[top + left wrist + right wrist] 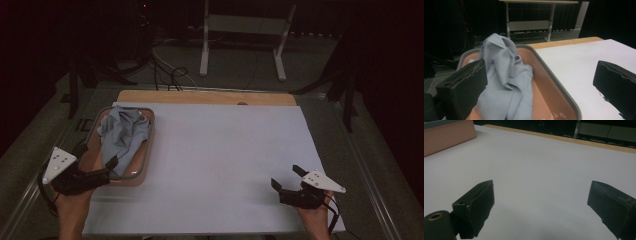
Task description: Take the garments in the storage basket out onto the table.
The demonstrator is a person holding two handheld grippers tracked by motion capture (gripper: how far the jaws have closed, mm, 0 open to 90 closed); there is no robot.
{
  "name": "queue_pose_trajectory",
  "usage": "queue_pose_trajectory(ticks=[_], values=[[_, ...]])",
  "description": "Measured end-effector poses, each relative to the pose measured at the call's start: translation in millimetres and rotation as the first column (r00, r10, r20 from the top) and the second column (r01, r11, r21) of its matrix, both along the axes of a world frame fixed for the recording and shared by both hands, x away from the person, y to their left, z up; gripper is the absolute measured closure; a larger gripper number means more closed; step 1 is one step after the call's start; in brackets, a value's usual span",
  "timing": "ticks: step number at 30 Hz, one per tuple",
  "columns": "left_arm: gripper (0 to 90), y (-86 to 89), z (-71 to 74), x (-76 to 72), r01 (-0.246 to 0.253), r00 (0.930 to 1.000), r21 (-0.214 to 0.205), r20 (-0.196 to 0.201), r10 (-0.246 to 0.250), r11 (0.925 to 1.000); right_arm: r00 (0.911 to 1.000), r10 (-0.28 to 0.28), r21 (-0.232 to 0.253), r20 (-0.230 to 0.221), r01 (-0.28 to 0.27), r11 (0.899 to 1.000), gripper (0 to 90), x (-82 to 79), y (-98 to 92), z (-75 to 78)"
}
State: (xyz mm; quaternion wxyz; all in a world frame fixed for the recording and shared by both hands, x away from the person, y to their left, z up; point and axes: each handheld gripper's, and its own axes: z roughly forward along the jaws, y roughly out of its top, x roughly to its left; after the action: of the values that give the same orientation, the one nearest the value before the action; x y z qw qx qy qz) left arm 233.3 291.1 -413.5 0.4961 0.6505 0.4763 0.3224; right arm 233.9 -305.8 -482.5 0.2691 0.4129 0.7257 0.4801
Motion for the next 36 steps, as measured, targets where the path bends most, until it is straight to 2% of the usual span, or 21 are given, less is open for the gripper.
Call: queue_pose_trajectory(ticks=[7, 17, 25, 32, 36], values=[[0.3, 1.8, 7.7, 14.9, -0.001, 0.9997, 0.049, -0.025, 0.002, 0.9988, 1.0000, -0.003, 0.005, -0.001, 0.003, 1.000, 7.0, 0.0, -0.1, -0.1], [0.4, -1.6, 13.7, 34.9, 0.018, 0.9980, 0.097, -0.062, -0.012, 0.9951, 1.0000, -0.006, 0.001, -0.006, 0.006, 1.000, 7.0, 0.0, 0.0, -0.3], [0.4, -2.7, 15.1, 48.7, 0.014, 0.9972, 0.093, -0.074, -0.007, 0.9956, 0.9999, -0.011, 0.001, -0.006, 0.011, 1.000, 7.0, 0.3, -1.1, -0.4], [0.4, -4.4, 18.2, 63.8, 0.011, 0.9973, 0.128, -0.074, -0.002, 0.9917, 0.9999, -0.013, 0.003, -0.007, 0.013, 1.000, 7.0, 0.5, -1.1, -0.5], [0.4, -5.8, 19.3, 74.4, 0.011, 0.9955, 0.152, -0.095, 0.004, 0.9883, 0.9999, -0.014, 0.004, -0.007, 0.014, 1.000, 7.0, 0.6, -1.4, -0.6]])
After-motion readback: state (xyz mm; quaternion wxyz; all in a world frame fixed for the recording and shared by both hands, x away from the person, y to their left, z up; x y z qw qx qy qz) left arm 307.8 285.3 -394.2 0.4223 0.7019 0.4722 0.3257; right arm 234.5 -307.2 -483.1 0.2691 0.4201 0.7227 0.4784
